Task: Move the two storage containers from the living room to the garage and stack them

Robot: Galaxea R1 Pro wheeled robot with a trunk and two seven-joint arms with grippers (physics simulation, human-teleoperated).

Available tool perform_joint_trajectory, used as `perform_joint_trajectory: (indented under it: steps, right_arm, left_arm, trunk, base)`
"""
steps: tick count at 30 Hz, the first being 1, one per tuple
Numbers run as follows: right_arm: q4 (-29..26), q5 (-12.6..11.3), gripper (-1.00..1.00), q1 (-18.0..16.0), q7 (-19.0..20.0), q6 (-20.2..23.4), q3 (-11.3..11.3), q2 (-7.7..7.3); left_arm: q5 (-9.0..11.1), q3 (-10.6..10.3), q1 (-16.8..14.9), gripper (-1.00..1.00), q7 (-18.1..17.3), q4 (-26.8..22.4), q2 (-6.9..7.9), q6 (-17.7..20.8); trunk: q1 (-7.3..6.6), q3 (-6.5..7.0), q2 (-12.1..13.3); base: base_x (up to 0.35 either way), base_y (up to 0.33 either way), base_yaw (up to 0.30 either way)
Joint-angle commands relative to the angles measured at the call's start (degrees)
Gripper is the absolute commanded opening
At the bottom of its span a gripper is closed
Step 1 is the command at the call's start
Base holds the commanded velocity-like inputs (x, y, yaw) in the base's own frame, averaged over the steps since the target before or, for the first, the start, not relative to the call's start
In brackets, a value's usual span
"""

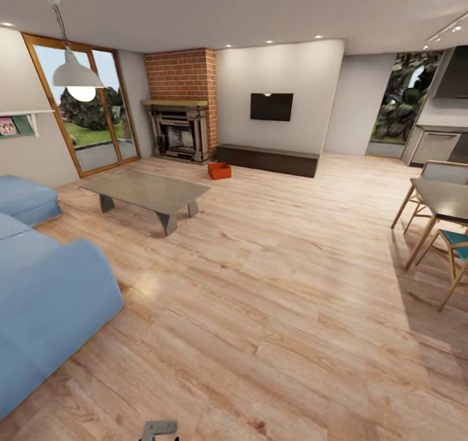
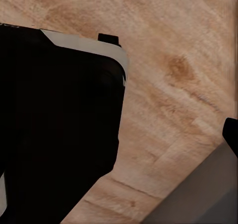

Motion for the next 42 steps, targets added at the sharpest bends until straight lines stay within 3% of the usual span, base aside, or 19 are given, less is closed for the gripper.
perform_joint_trajectory:
  steps: [1, 42]
  right_arm:
    - [0.1, 0.3, 1.00, -0.1, -0.2, 0.2, 0.4, 0.03]
    - [0.1, 0.3, 1.00, -0.1, -0.2, 0.2, 0.4, 0.03]
  left_arm:
    - [0.6, -0.5, -0.1, 1.00, 0.0, 0.1, 0.01, -0.2]
    - [0.6, -0.5, -0.1, 1.00, 0.0, 0.1, -0.04, -0.3]
  trunk:
    - [0.05, -0.09, -0.1]
    - [0.05, -0.09, -0.1]
  base:
    - [0.332, -0.123, 0.000]
    - [0.323, -0.133, 0.000]
